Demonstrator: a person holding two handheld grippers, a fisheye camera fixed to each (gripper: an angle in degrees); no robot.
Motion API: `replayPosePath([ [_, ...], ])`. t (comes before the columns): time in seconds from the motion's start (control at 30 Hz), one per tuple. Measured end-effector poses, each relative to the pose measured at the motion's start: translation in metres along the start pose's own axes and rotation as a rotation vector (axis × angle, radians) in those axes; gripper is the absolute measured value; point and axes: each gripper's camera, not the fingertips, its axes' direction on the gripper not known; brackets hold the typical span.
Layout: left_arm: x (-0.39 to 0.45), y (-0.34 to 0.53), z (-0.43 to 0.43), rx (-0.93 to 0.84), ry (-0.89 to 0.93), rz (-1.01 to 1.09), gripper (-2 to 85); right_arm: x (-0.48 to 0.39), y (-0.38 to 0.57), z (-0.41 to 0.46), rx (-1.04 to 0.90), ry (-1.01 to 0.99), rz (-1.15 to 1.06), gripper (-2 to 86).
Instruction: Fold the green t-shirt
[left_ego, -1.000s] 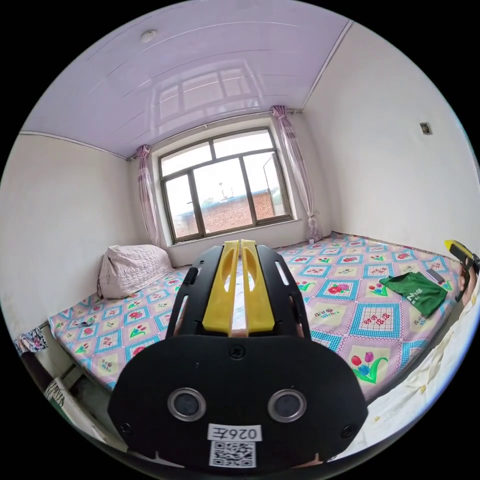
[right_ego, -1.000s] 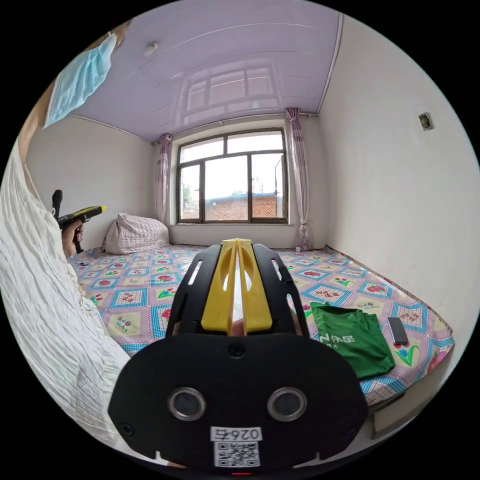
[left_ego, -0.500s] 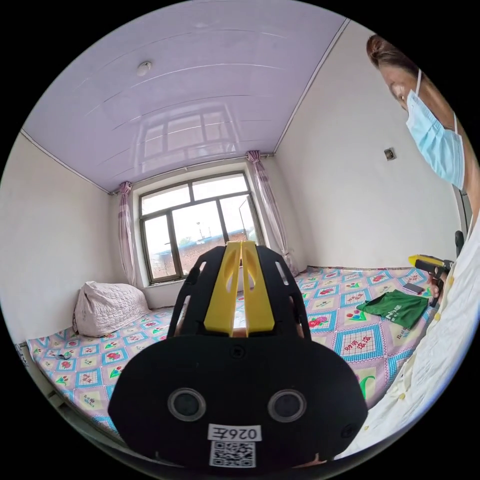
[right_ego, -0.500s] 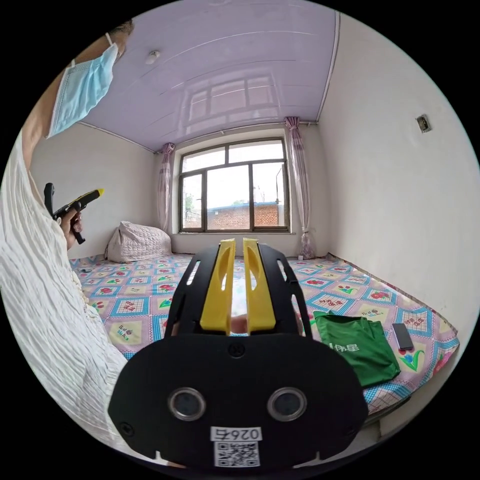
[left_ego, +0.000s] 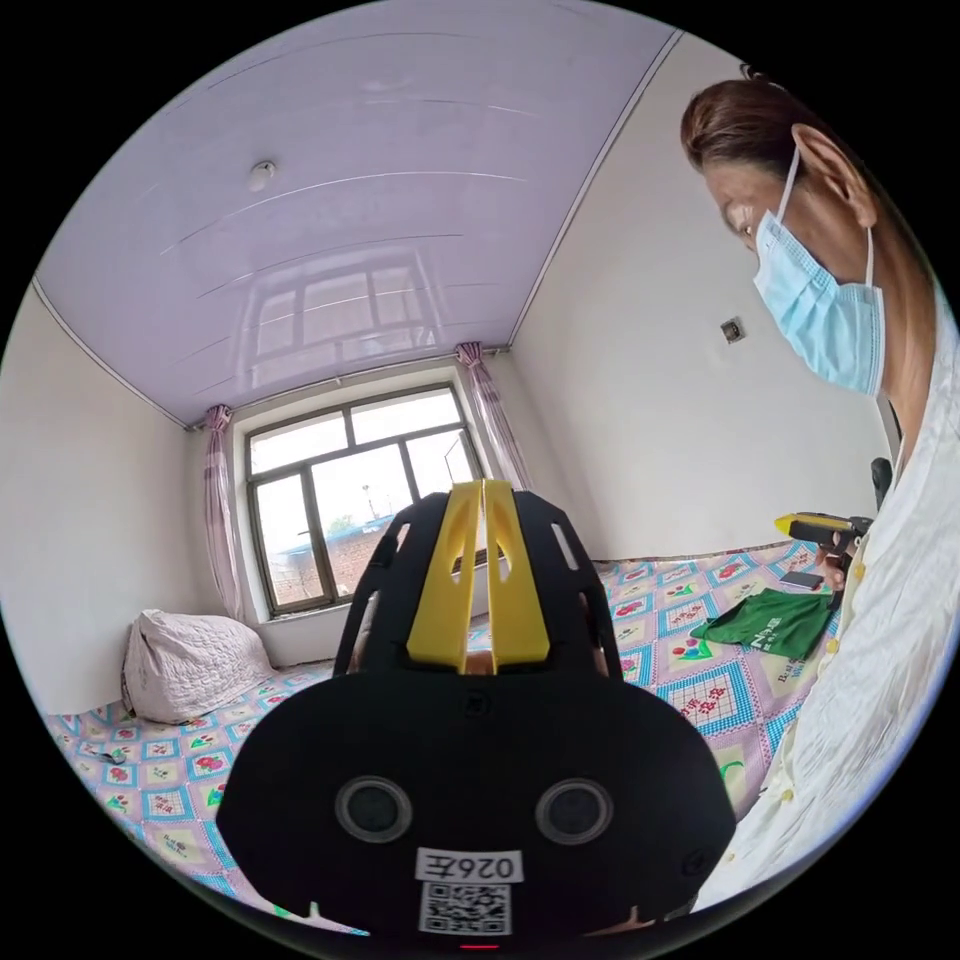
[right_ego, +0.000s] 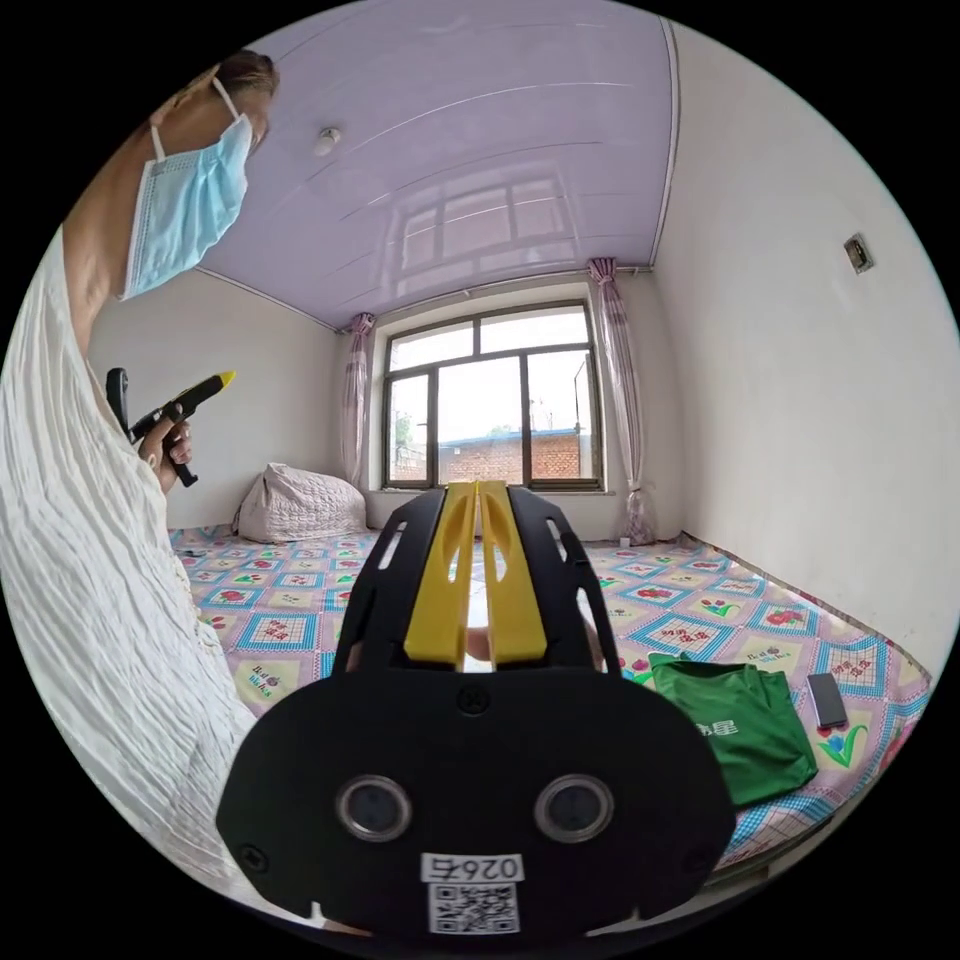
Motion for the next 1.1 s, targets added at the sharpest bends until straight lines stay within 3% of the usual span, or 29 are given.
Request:
replayPosePath([
  [0.47, -0.045, 0.011, -0.016, 0.105, 0.118, -0.073, -0.9, 0.005, -0.004, -0.018, 0.043, -0.043, 0.061, 2.6],
  [0.77, -0.081, 0.016, -0.02, 0.192, 0.245, -0.096, -0.8, 0.003, -0.015, -0.026, 0.054, -0.059, 0.032, -0.7],
  [1.1, -0.14, 0.042, 0.029, 0.162, 0.269, -0.232, -1.0, 0.014, -0.031, -0.033, 0.12, 0.017, 0.05, 2.0],
])
